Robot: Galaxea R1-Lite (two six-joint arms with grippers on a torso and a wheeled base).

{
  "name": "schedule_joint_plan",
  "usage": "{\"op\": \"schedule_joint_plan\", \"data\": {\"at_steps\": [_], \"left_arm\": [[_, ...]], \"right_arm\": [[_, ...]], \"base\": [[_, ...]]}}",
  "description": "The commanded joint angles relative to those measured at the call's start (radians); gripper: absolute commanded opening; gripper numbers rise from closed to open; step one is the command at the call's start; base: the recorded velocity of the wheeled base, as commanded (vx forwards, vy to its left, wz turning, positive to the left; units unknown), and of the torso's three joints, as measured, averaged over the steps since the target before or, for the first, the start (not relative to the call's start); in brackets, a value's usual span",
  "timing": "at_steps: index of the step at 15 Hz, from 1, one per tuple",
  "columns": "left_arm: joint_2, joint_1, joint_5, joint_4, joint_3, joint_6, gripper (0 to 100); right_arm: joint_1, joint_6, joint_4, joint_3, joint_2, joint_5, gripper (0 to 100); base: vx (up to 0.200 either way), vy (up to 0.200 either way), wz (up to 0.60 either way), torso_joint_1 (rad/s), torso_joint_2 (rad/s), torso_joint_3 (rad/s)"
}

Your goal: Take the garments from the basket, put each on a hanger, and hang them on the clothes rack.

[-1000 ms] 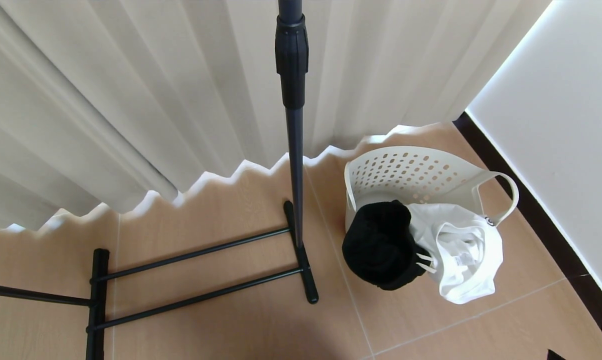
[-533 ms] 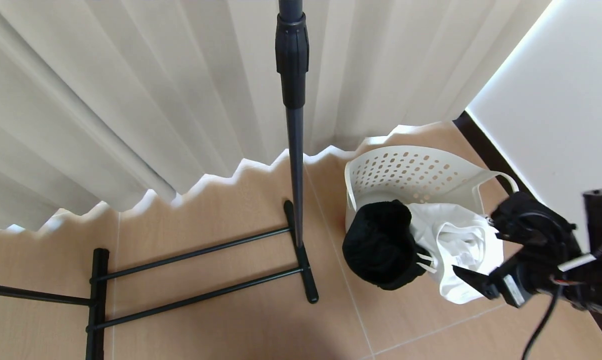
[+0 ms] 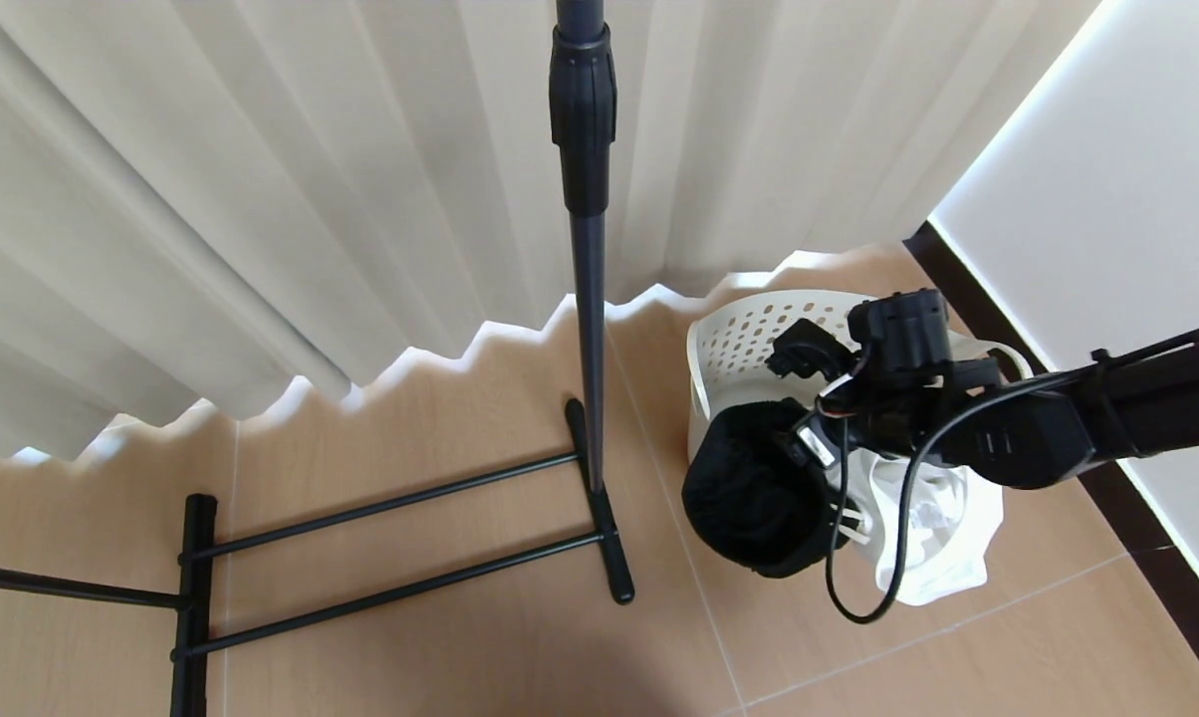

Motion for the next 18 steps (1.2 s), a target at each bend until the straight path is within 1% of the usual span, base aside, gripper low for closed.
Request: {"op": "schedule_joint_plan", "data": {"at_steps": [1, 5, 7, 8, 11, 12, 15, 16, 17, 18], "left_arm": [[0.001, 0.000, 0.001, 0.000, 0.000, 0.000, 100], [0.001, 0.000, 0.001, 0.000, 0.000, -0.002, 100], [0.001, 0.000, 0.001, 0.000, 0.000, -0.002, 100], [0.001, 0.000, 0.001, 0.000, 0.000, -0.002, 100], [0.001, 0.000, 0.001, 0.000, 0.000, -0.002, 100], [0.001, 0.000, 0.001, 0.000, 0.000, -0.002, 100], [0.001, 0.000, -0.001, 0.000, 0.000, -0.002, 100], [0.001, 0.000, 0.001, 0.000, 0.000, -0.002, 100], [0.001, 0.000, 0.001, 0.000, 0.000, -0.002, 100], [0.001, 0.000, 0.001, 0.000, 0.000, -0.002, 100]], "right_arm": [[-0.018, 0.002, -0.003, -0.079, 0.133, -0.005, 100], [-0.062, 0.005, -0.005, -0.134, 0.190, -0.018, 100], [-0.070, 0.013, -0.005, -0.171, 0.215, -0.012, 100], [-0.070, 0.031, -0.005, -0.191, 0.233, -0.010, 100], [-0.076, 0.041, -0.005, -0.225, 0.268, -0.007, 100], [-0.076, 0.054, -0.005, -0.230, 0.267, -0.005, 0], [-0.076, 0.091, -0.008, -0.219, 0.258, 0.014, 0], [-0.076, 0.123, -0.014, -0.208, 0.238, 0.024, 0], [-0.074, 0.157, -0.037, -0.177, 0.204, 0.030, 0], [-0.074, 0.177, -0.075, -0.116, 0.139, 0.031, 0]], "base": [[0.000, 0.000, 0.00, 0.000, 0.00, 0.000], [0.000, 0.000, 0.00, 0.000, 0.00, 0.000], [0.000, 0.000, 0.00, 0.000, 0.00, 0.000], [0.000, 0.000, 0.00, 0.000, 0.00, 0.000], [0.000, 0.000, 0.00, 0.000, 0.00, 0.000], [0.000, 0.000, 0.00, 0.000, 0.00, 0.000], [0.000, 0.000, 0.00, 0.000, 0.00, 0.000], [0.000, 0.000, 0.00, 0.000, 0.00, 0.000], [0.000, 0.000, 0.00, 0.000, 0.00, 0.000], [0.000, 0.000, 0.00, 0.000, 0.00, 0.000]]}}
